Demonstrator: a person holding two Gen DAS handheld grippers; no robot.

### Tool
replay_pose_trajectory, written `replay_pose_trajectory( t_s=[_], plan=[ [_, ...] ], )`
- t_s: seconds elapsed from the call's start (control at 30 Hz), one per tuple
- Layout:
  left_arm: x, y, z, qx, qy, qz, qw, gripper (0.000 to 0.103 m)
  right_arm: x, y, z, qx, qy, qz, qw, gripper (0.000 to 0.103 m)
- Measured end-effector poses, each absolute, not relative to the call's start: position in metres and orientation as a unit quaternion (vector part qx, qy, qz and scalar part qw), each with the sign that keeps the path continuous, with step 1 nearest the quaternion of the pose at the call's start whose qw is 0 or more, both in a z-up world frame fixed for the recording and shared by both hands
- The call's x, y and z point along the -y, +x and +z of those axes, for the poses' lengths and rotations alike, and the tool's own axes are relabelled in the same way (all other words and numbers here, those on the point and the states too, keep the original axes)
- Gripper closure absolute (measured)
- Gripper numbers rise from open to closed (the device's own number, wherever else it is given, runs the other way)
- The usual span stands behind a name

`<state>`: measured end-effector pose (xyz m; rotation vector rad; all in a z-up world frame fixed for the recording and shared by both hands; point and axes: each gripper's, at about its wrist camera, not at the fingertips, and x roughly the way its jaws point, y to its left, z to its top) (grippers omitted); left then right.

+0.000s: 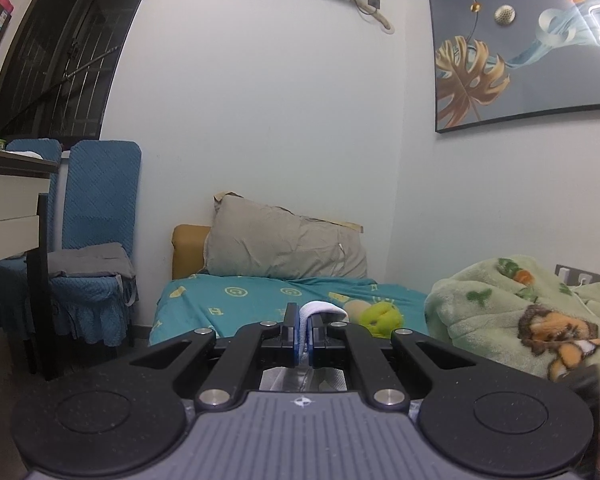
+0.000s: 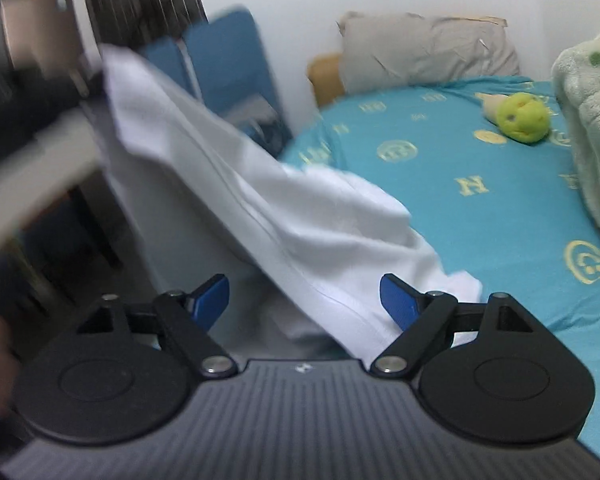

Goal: Fold clothes

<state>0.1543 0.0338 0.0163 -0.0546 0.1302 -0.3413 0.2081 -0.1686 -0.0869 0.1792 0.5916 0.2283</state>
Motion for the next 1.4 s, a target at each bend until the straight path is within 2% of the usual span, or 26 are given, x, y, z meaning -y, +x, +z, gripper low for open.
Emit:
replay_pose_trajectory(
  t_s=[0.17, 0.3, 0.37, 0.43, 0.5, 0.57, 0.73, 0.9, 0.97, 1.0, 1.07, 1.13, 1.27, 1.4],
  plan=[
    [-0.052, 0.158, 0.019, -0.072, -0.094, -0.162, 0.980, 0.099, 0.225, 0.215, -0.102, -0.322, 0.176, -0.057, 0.928, 0.019],
    [-0.071, 0.164, 0.021, -0.092, -0.165, -0.170, 0.967, 0.099, 0.266, 0.196, -0.098, -0.295, 0.276, -0.120, 0.907, 0.018],
    [-0.078, 0.165, 0.022, -0.094, -0.185, -0.173, 0.963, 0.099, 0.267, 0.195, -0.100, -0.290, 0.276, -0.126, 0.908, 0.018],
    [-0.079, 0.167, 0.023, -0.096, -0.178, -0.167, 0.965, 0.099, 0.261, 0.201, -0.104, -0.310, 0.257, -0.118, 0.908, 0.040],
    [-0.076, 0.172, 0.022, -0.111, -0.161, -0.164, 0.967, 0.099, 0.258, 0.207, -0.106, -0.318, 0.261, -0.094, 0.907, 0.078],
    [-0.071, 0.178, 0.018, -0.133, -0.131, -0.153, 0.970, 0.099, 0.252, 0.206, -0.100, -0.305, 0.244, -0.081, 0.917, 0.094],
    [-0.059, 0.207, -0.005, -0.240, -0.058, -0.101, 0.964, 0.093, 0.250, 0.200, -0.075, -0.246, 0.219, -0.040, 0.943, 0.096],
    [-0.061, 0.233, -0.047, -0.351, 0.012, -0.057, 0.934, 0.074, 0.248, 0.206, -0.072, -0.250, 0.211, -0.011, 0.945, 0.096],
    [-0.060, 0.234, -0.056, -0.370, 0.040, -0.052, 0.927, 0.057, 0.246, 0.209, -0.073, -0.259, 0.211, -0.004, 0.943, 0.096],
    [-0.059, 0.231, -0.057, -0.372, 0.054, -0.053, 0.925, 0.053, 0.246, 0.210, -0.073, -0.263, 0.213, -0.001, 0.941, 0.096],
    [-0.054, 0.220, -0.055, -0.366, 0.085, -0.071, 0.924, 0.032, 0.247, 0.211, -0.074, -0.269, 0.218, 0.005, 0.938, 0.096],
    [-0.044, 0.204, -0.051, -0.344, 0.119, -0.104, 0.926, 0.024, 0.249, 0.210, -0.075, -0.273, 0.227, 0.009, 0.935, 0.096],
    [-0.015, 0.172, -0.045, -0.298, 0.187, -0.165, 0.922, 0.019, 0.256, 0.210, -0.076, -0.276, 0.251, 0.015, 0.928, 0.096],
    [0.003, 0.150, -0.046, -0.265, 0.219, -0.208, 0.916, 0.019, 0.262, 0.210, -0.073, -0.272, 0.270, 0.018, 0.923, 0.096]
  ],
)
